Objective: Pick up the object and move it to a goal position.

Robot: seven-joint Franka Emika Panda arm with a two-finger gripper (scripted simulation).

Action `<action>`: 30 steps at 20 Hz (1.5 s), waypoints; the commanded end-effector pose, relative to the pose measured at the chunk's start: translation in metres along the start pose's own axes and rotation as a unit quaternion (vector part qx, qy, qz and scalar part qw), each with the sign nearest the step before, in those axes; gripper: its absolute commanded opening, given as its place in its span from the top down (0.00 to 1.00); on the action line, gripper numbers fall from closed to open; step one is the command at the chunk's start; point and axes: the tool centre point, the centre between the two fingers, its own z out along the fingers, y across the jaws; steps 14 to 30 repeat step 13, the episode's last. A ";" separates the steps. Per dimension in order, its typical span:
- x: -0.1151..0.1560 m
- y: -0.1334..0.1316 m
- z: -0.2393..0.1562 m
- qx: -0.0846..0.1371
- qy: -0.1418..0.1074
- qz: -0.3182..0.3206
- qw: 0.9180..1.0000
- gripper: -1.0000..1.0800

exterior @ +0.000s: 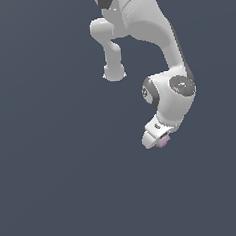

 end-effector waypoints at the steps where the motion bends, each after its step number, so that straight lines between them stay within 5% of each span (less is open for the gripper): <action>1: 0.014 -0.017 -0.012 0.000 0.000 0.000 1.000 1.00; 10: 0.040 -0.043 -0.031 0.000 0.000 0.000 1.000 1.00; 30: 0.041 -0.045 -0.032 0.000 0.000 0.000 1.000 1.00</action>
